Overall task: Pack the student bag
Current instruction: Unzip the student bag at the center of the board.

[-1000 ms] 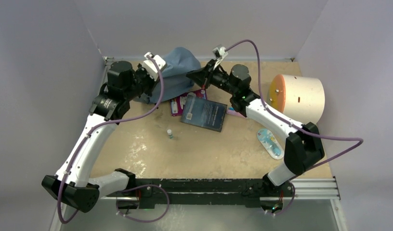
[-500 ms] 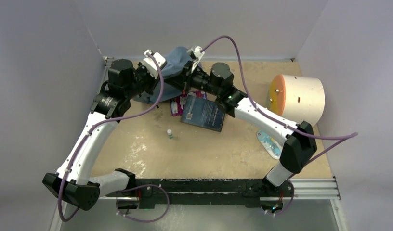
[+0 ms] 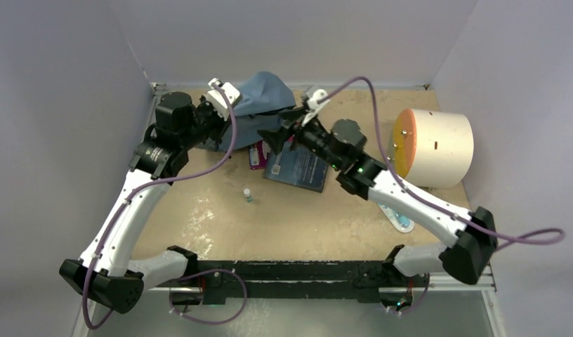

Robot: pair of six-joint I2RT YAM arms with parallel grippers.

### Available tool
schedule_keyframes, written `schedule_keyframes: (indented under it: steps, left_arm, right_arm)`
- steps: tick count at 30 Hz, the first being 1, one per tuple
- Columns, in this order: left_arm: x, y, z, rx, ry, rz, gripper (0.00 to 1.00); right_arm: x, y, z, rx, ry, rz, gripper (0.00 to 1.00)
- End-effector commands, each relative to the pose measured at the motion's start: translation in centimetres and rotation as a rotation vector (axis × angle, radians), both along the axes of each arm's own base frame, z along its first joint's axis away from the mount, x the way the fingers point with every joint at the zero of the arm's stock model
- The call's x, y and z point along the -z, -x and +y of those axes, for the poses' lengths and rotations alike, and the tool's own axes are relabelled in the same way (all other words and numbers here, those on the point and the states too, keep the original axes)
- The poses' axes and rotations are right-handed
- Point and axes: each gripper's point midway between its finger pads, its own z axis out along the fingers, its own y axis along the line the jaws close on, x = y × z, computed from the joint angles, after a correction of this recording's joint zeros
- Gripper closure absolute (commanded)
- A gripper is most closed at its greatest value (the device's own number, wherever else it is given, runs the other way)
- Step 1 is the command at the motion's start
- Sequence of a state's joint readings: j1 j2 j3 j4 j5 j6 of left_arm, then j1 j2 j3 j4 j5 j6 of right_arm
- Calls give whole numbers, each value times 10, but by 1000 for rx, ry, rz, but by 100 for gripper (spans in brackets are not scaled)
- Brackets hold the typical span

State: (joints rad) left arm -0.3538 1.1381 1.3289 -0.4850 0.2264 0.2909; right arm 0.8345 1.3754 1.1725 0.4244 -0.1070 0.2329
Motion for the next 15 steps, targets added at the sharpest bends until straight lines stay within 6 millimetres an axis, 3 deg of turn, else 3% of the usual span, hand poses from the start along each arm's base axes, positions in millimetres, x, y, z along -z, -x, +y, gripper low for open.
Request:
schedule_keyframes:
  steps: [1, 3, 7, 15]
  left_arm:
    - [-31, 10, -5, 48, 55, -109, 100]
    - [-30, 13, -7, 65, 57, -106, 100]
    - [-29, 21, -11, 109, 47, -115, 100]
    - [-28, 28, -11, 131, 37, -118, 100]
  right_arm:
    - [-51, -22, -68, 333, -30, -245, 17]
    - [-42, -31, -78, 388, 110, -345, 14]
    - [-33, -37, -79, 391, 276, -486, 12]
    - [-34, -50, -48, 308, 392, -606, 12]
